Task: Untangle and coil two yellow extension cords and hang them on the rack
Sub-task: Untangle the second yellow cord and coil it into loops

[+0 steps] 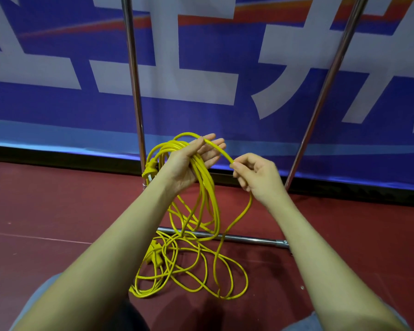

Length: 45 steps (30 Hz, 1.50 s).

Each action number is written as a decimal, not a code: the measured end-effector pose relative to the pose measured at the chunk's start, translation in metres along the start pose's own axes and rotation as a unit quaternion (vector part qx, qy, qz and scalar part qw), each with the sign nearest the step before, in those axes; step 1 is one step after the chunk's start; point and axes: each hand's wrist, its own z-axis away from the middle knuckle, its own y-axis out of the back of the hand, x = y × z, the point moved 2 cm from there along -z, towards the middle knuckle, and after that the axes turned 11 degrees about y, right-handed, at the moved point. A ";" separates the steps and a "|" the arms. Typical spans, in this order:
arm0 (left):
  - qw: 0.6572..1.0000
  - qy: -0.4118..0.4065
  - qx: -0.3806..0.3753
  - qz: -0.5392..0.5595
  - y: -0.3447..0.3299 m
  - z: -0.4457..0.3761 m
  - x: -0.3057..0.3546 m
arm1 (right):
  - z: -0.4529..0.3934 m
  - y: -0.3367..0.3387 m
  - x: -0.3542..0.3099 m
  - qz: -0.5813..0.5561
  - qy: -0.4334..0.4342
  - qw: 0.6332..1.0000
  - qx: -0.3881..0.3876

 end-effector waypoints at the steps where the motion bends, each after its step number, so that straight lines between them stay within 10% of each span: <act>1: 1.000 0.001 -0.004 0.001 -0.002 0.000 -0.002 | 0.000 -0.002 0.000 0.006 -0.002 1.000 -0.017; 45: 0.995 -0.097 -0.010 0.029 -0.015 0.007 0.007 | 0.006 -0.026 0.010 -0.010 -0.064 0.989 -0.130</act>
